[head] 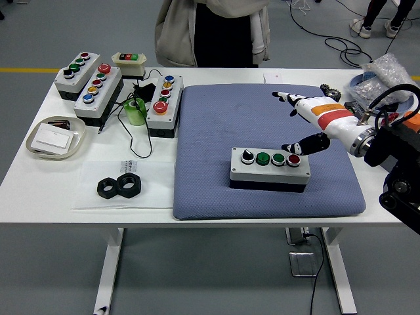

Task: Pick up the button,place it on the desk,press the button,press the button

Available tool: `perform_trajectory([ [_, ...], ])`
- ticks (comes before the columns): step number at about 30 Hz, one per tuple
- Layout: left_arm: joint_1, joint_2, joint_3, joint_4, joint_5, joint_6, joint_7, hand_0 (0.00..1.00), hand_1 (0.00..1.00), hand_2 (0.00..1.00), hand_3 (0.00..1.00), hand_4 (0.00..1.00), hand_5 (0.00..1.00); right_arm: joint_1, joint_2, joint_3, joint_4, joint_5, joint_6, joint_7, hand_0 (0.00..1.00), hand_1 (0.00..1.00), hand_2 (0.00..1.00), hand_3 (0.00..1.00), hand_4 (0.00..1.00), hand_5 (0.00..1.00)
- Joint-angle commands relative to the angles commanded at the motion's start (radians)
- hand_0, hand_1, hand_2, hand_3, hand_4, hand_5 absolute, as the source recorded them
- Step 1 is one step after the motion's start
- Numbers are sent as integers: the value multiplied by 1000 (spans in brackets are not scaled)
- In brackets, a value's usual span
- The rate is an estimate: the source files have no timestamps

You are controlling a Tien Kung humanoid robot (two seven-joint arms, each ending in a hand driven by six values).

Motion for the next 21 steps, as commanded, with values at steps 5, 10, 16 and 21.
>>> perform_trajectory([
  [5, 11, -6, 19, 37, 4, 78, -6, 803, 781, 752, 672, 728, 998, -6, -4, -8, 14, 10, 9, -17, 522, 480, 562, 948, 762, 209],
  [10, 15, -30, 53, 112, -32, 237, 6, 853, 819, 800, 688, 701, 998, -12, -6, -2, 21, 15, 17, -38, 508, 482, 565, 954, 754, 240],
  [16, 13, -72, 112, 270, -242, 343, 49, 870, 839, 831, 702, 666, 998, -30, -12, 20, 38, 4, 28, -69, 494, 460, 528, 950, 753, 280],
  [21, 4, -104, 217, 386, -448, 341, 72, 851, 843, 863, 730, 643, 998, -54, -35, 44, 66, -14, 32, -130, 376, 274, 367, 884, 735, 294],
])
